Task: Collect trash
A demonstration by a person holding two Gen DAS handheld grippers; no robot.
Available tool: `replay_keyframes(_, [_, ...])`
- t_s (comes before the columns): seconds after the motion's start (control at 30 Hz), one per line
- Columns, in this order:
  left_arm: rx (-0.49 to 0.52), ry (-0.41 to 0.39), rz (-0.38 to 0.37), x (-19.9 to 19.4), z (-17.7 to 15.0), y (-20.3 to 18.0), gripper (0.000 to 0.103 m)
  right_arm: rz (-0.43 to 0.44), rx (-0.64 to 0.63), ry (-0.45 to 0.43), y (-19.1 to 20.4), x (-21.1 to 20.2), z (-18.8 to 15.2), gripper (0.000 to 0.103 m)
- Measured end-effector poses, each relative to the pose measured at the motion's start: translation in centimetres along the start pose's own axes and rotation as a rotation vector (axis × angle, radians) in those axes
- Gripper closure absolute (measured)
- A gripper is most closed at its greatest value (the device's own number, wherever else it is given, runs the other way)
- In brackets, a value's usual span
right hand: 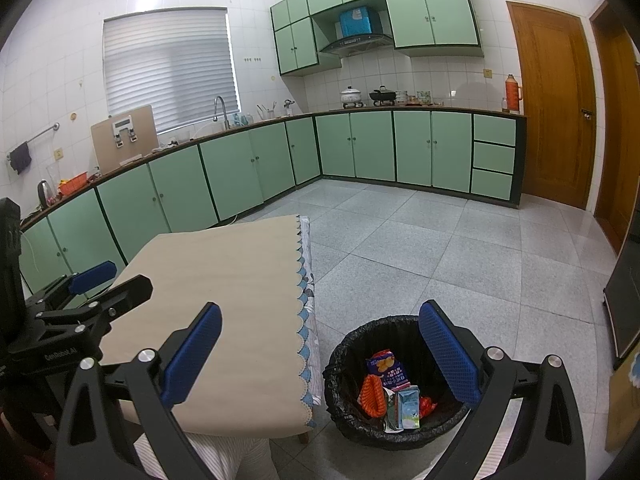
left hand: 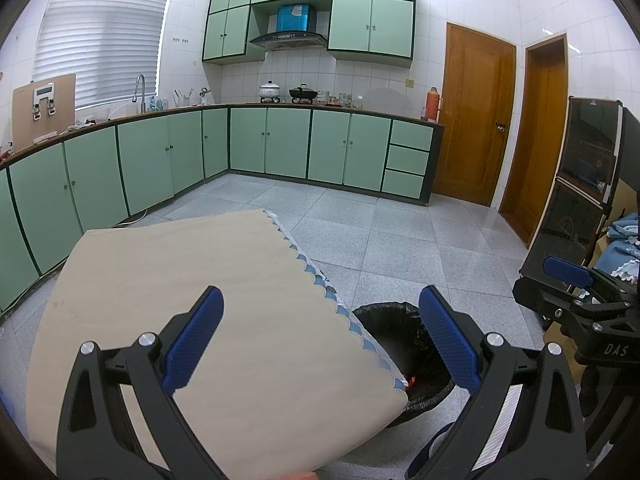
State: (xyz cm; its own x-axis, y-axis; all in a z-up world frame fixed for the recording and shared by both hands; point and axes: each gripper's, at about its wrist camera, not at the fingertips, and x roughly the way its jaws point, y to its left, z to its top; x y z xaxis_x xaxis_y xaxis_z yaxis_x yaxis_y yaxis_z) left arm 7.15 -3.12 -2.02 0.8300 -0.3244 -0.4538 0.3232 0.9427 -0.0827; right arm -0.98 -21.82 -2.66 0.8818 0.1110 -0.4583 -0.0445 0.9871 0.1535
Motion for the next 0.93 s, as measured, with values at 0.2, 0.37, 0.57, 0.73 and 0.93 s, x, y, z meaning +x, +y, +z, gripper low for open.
replay_keyframes(0.2, [-0.002,-0.001,0.000,-0.04,-0.01,-0.01,0.008,-0.001,0.000,0.002,-0.02,0.15,0.00,0.006])
replay_keyframes(0.37, [-0.006,0.004,-0.005,0.06,0.13,0.11,0.008,-0.001,0.002,0.004,0.05,0.18,-0.06,0.006])
replay_keyframes(0.57, [-0.006,0.003,-0.004,0.10,0.22,0.08,0.008,-0.001,0.003,0.007,-0.11,0.27,-0.09,0.006])
replay_keyframes(0.73, [-0.004,0.002,-0.004,0.07,0.23,0.28,0.008,-0.001,0.007,0.009,-0.20,0.44,-0.21,0.006])
replay_keyframes(0.93, [0.001,0.010,0.000,0.26,0.39,0.43,0.008,0.000,0.014,0.011,-0.29,0.71,-0.42,0.006])
